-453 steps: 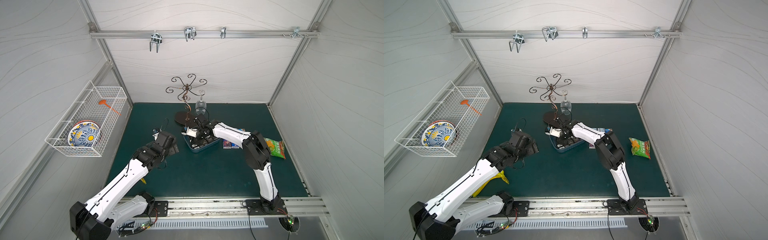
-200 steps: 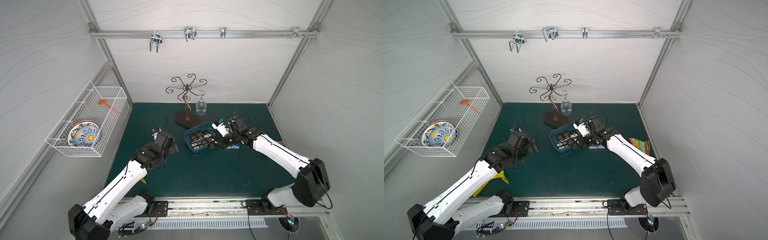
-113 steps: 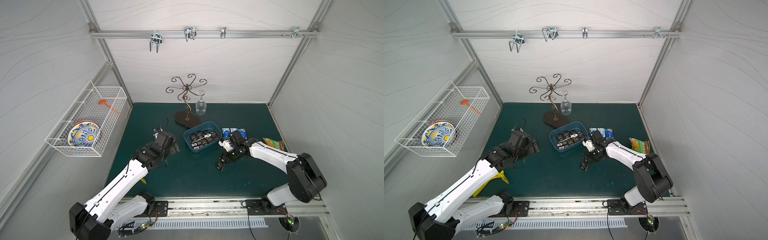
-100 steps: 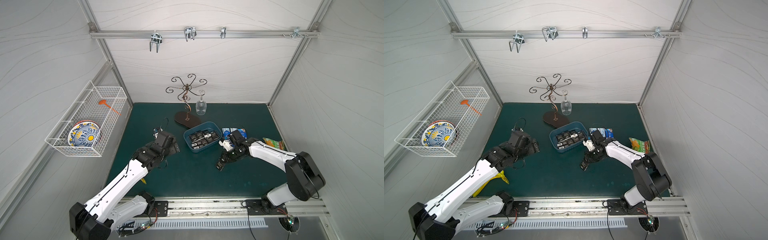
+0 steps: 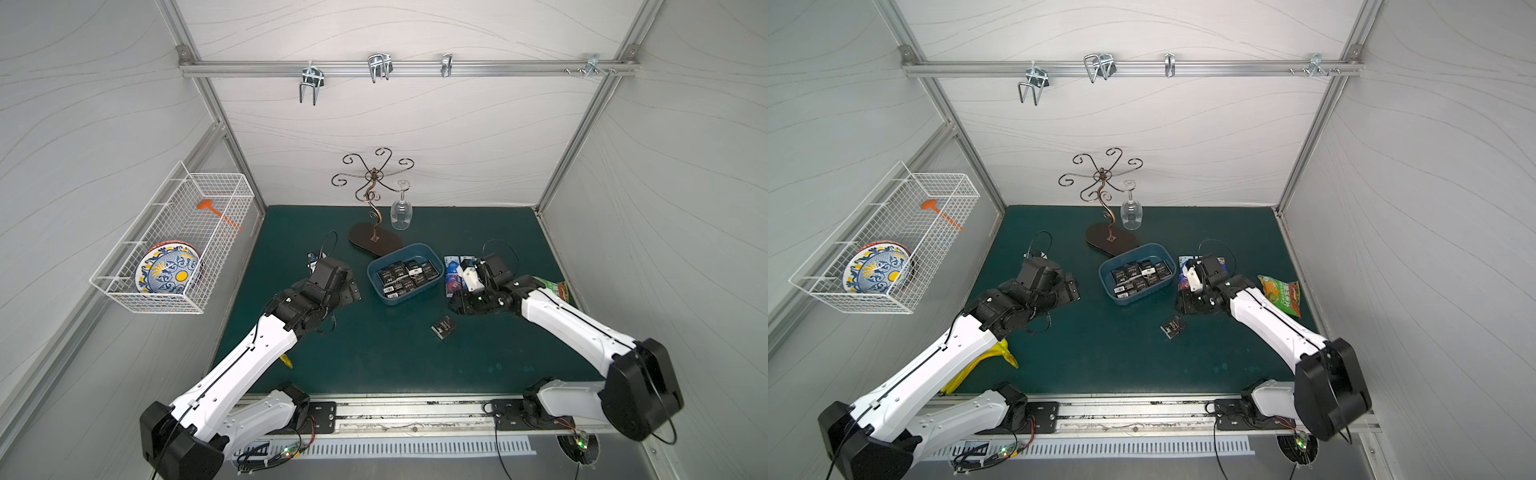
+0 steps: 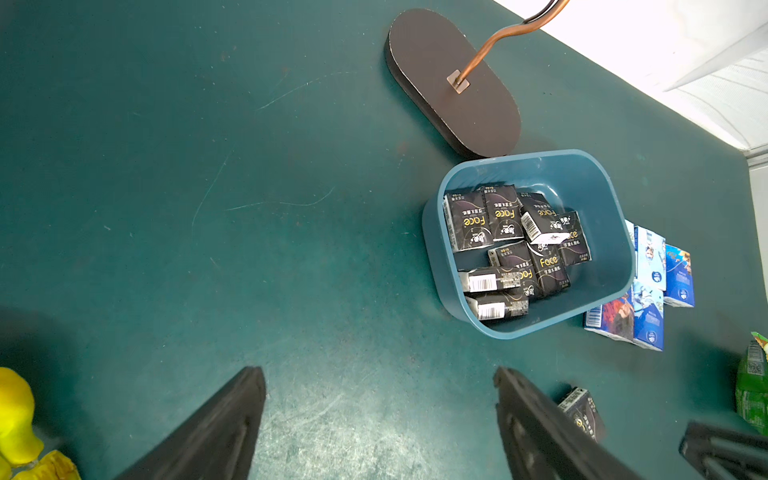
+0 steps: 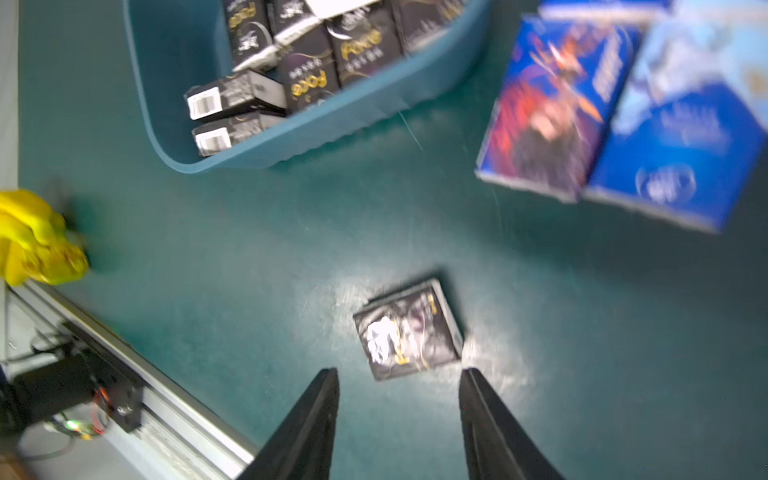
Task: Take the pocket tissues out of the storage box
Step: Place the pocket tissues at the center of the board, then pick up the pocket tissues from the center of the board.
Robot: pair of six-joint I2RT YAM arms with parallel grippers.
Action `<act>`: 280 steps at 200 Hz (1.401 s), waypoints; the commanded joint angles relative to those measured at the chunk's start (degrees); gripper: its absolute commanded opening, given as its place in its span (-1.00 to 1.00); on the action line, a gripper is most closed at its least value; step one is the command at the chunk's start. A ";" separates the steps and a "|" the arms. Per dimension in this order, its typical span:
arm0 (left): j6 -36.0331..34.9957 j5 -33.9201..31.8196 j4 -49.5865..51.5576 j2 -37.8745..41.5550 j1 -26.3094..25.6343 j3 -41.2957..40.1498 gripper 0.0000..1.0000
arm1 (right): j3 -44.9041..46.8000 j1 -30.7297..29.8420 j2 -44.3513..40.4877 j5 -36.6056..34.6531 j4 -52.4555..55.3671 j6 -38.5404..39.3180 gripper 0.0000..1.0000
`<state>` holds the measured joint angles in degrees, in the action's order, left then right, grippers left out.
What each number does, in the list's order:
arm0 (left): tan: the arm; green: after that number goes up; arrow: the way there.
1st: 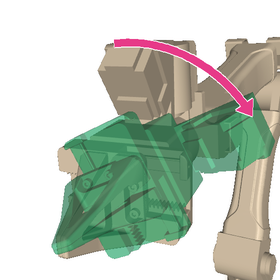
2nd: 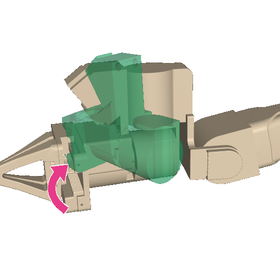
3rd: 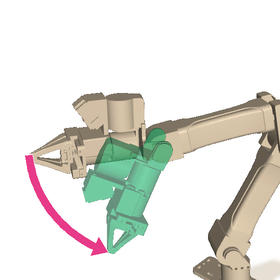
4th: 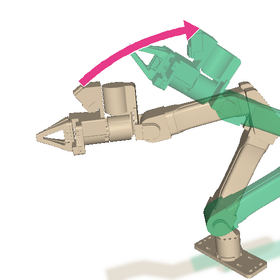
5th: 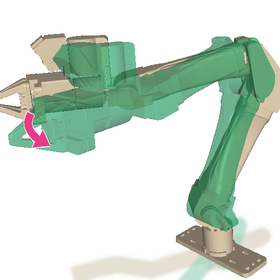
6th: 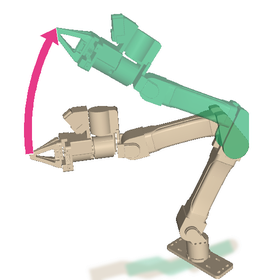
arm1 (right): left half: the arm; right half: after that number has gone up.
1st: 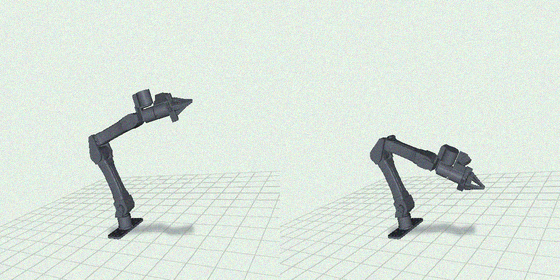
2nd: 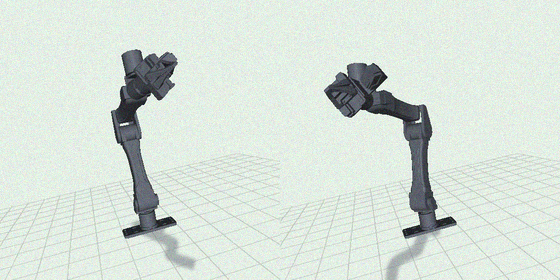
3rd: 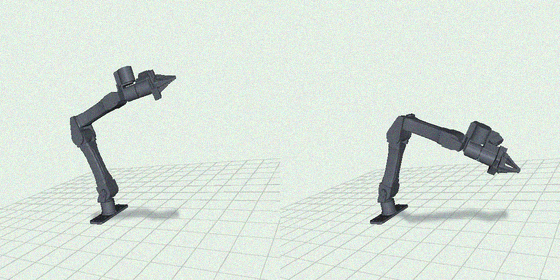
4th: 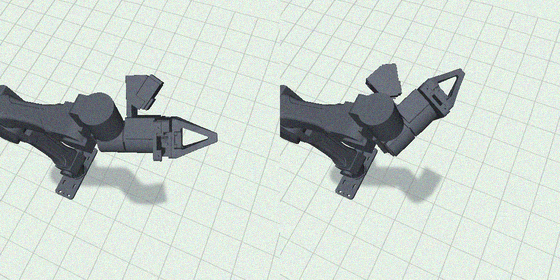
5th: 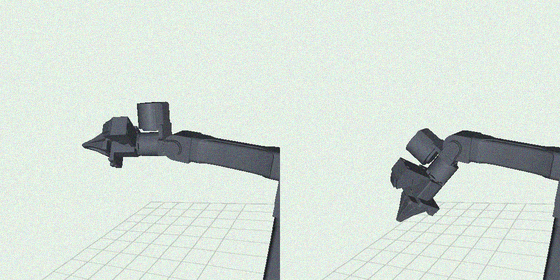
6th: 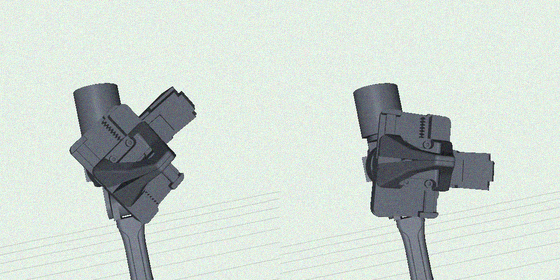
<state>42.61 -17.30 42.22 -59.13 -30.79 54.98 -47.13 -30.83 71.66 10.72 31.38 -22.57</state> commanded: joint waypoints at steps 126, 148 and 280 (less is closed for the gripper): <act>-0.62 1.55 -1.70 -1.01 0.11 2.96 0.80 | 15.68 -9.34 3.39 -11.01 -22.39 -38.59 0.12; -0.60 1.31 -1.61 -0.59 0.13 2.60 0.80 | 15.75 -9.34 5.31 -11.55 -24.70 -40.25 0.12; -0.60 1.01 -2.14 -0.30 0.11 1.62 0.80 | 18.42 -3.22 7.58 -6.96 -28.42 -38.16 -0.64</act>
<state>42.30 -15.81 42.15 -60.05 -30.79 55.72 -30.57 -36.86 81.12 3.31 -2.17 -64.05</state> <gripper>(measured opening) 0.902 0.187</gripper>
